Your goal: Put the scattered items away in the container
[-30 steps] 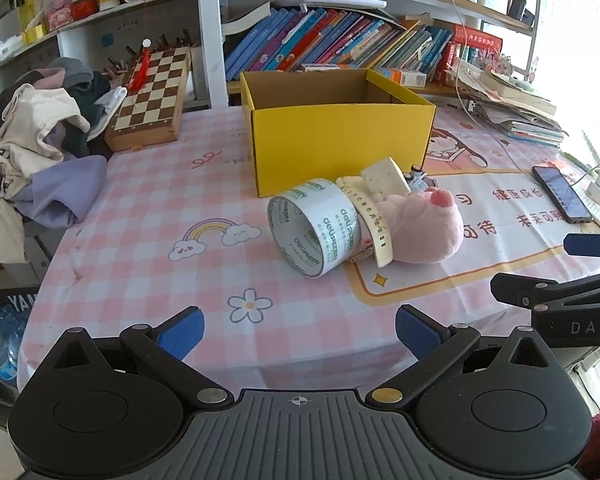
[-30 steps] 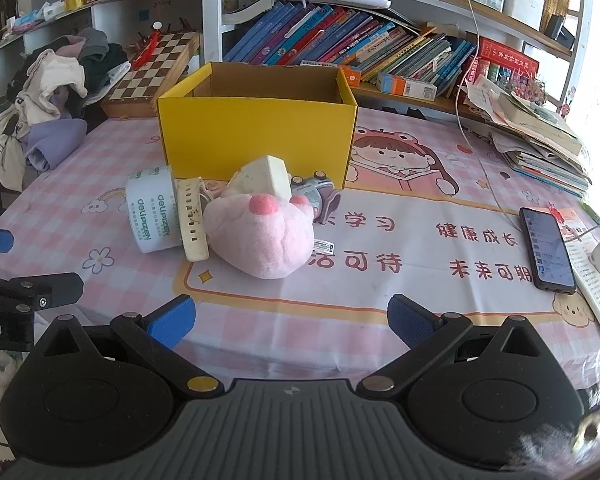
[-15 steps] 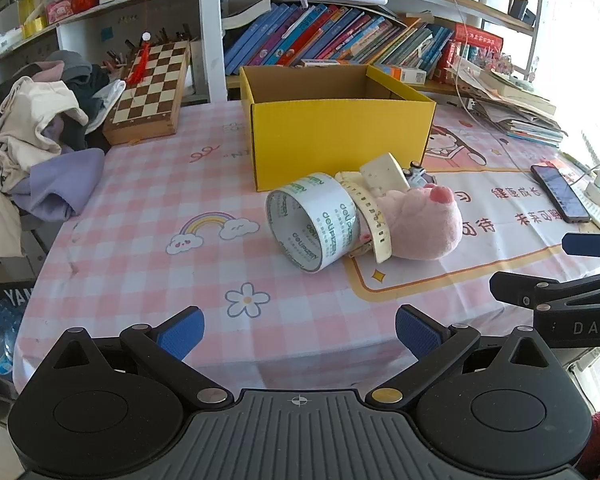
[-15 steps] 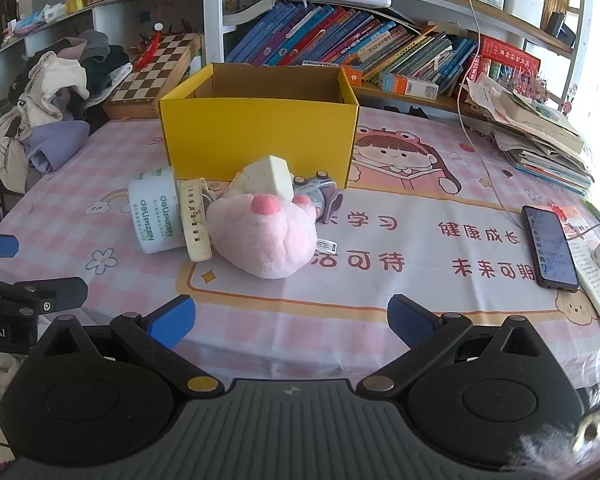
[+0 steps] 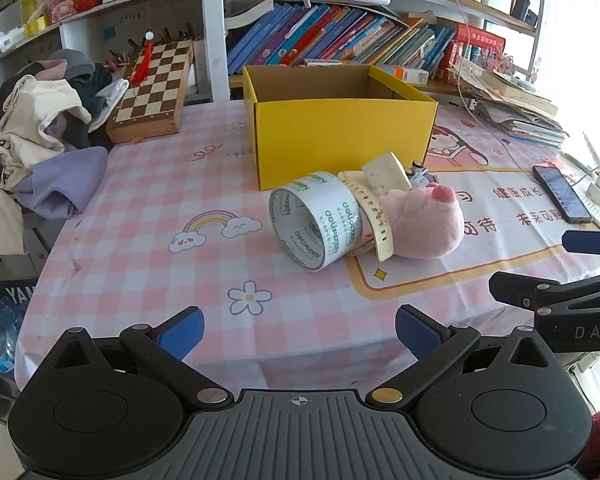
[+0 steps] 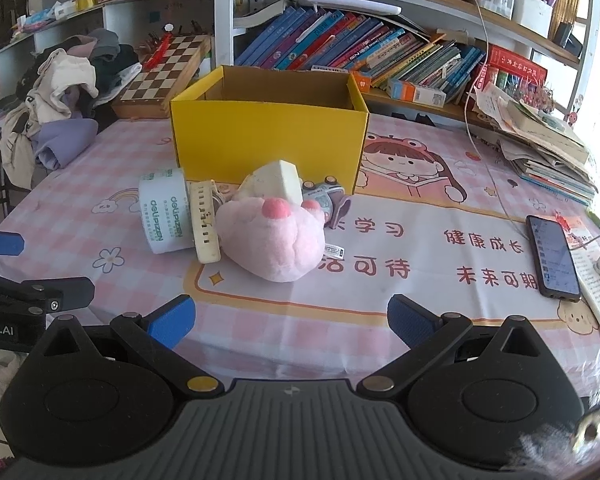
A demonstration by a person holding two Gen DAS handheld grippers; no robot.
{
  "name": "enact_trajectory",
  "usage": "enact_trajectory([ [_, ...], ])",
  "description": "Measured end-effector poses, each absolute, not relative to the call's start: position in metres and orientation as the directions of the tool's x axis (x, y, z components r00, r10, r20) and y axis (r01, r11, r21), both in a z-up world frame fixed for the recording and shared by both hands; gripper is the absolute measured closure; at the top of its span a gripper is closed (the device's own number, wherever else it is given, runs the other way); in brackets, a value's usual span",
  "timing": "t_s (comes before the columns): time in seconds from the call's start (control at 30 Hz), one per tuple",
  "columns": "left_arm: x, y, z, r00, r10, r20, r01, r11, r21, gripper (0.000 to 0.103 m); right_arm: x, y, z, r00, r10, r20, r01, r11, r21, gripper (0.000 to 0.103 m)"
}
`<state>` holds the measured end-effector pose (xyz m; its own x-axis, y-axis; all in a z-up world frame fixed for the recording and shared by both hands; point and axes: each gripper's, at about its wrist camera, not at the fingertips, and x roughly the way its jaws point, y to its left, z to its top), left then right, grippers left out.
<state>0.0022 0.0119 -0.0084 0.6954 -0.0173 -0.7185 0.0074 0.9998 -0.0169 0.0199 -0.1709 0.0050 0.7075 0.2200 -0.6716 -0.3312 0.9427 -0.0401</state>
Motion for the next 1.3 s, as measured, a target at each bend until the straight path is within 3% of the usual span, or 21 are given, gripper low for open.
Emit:
enact_trajectory([
  [1.3,0.018,0.012,-0.014,0.681,-0.058,-0.730,0.024,0.998,-0.057,0.000,0.030,-0.169,0.004,0.671,0.250,-0.698,-0.376,0.926,-0.029,0.002],
])
